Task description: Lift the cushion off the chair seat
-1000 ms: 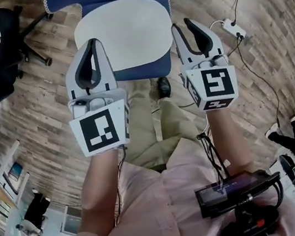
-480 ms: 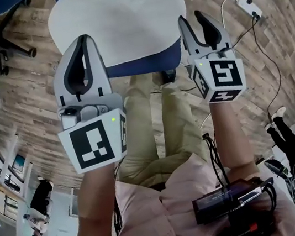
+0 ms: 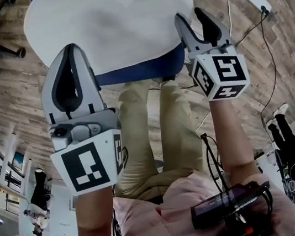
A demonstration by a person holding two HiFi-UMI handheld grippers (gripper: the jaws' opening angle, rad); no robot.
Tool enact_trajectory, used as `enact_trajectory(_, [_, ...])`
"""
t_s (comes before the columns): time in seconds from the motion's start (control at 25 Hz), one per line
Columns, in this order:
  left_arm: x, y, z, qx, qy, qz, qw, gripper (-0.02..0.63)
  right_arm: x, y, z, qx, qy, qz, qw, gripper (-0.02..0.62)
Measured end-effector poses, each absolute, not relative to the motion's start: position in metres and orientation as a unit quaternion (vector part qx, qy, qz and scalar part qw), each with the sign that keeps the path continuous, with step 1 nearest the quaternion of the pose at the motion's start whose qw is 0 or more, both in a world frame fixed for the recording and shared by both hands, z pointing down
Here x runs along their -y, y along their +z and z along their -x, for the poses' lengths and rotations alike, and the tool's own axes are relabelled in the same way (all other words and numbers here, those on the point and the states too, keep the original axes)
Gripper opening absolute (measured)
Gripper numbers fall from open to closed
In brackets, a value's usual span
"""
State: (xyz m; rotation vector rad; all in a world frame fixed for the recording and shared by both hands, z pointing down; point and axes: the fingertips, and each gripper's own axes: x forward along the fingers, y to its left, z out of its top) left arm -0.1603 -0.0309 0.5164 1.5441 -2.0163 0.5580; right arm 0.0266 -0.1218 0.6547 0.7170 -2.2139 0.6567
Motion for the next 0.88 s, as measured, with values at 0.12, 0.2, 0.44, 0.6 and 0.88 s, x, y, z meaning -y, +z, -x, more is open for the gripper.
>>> enact_trajectory(0.12, [0.033,0.517,0.163,0.748,0.211,-0.572,0.264,0.014,0.121,0.664,-0.025,0.850,0.276,-0.279,0.351,0.199])
enact_trajectory(0.2, [0.033,0.518,0.165,0.749,0.212,-0.571,0.262,0.014,0.122,0.670,-0.023,0.844,0.301,-0.281,0.344,0.198])
enact_trajectory(0.44, [0.034,0.508,0.161,0.752,0.206,-0.573,0.251,0.014,0.116,0.674,-0.022,0.827,0.371,-0.268,0.326,0.139])
enact_trajectory(0.6, [0.033,0.487,0.161,0.758,0.200,-0.571,0.243,0.014,0.112,0.651,-0.014,0.835,0.355,-0.261,0.330,0.070])
enact_trajectory(0.88, [0.025,0.426,0.167,0.780,0.175,-0.561,0.215,0.014,0.100,0.575,0.004,0.860,0.326,-0.248,0.304,0.041])
